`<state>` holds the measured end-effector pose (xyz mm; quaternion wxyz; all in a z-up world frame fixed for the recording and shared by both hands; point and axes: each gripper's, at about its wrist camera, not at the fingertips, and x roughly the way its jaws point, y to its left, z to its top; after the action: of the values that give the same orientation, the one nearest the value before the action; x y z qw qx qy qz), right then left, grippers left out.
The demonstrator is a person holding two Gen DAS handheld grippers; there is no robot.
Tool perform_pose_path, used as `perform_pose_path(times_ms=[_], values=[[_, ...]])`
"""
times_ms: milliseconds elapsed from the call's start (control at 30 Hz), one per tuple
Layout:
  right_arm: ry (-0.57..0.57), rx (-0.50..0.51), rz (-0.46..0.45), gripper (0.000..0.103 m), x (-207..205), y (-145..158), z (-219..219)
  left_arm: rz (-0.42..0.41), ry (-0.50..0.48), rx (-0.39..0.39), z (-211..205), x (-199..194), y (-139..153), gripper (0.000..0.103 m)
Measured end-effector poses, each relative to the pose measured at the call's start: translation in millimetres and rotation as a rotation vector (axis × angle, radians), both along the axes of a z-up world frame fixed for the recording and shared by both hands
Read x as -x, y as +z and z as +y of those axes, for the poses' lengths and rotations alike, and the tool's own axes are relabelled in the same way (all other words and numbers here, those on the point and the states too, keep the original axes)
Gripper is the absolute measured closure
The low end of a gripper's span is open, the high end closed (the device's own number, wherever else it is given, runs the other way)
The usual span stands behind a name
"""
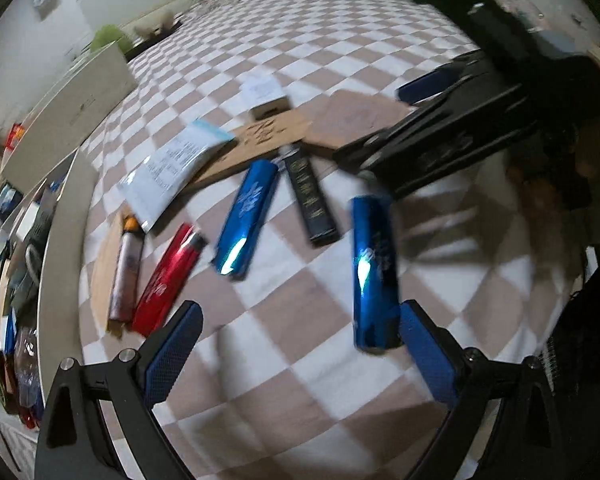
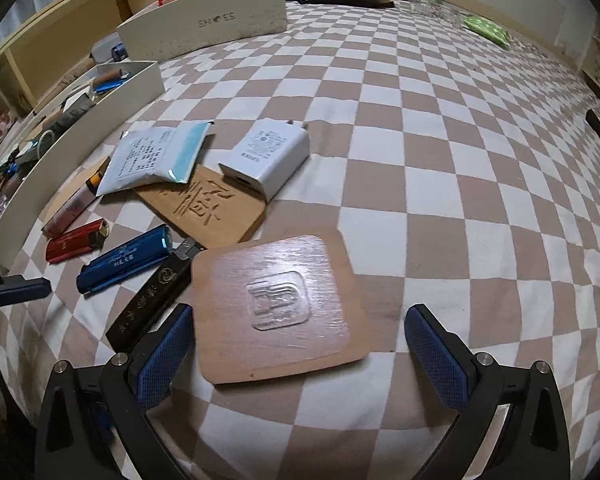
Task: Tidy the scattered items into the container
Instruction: 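Lower the right gripper over the wooden square pad while the left approaches the long blue lighter, then close the right gripper on the wooden square pad while the left closes on the long blue lighter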
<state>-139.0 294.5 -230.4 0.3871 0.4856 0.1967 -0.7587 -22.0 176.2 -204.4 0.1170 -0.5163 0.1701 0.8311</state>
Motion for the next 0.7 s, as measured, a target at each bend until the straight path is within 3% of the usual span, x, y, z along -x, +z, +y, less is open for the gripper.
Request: perform_pose_path(times_ms=[433, 567, 633, 700], values=[[-0.036, -0.006, -0.011, 0.0, 2, -1, -4, 0.027, 0.216, 0.057, -52, 27, 0, 0.004], [-0.025, 0.002, -0.016, 0.009, -1, 1, -4, 0.023, 0.215, 0.018, -54, 25, 4, 0.004], [-0.02, 0.011, -0.006, 0.021, -4, 4, -5, 0.022, 0.198, -0.013, -50, 22, 7, 0.005], [-0.018, 0.009, 0.01, 0.023, -8, 5, -7, 0.015, 0.174, -0.045, -44, 21, 8, 0.004]])
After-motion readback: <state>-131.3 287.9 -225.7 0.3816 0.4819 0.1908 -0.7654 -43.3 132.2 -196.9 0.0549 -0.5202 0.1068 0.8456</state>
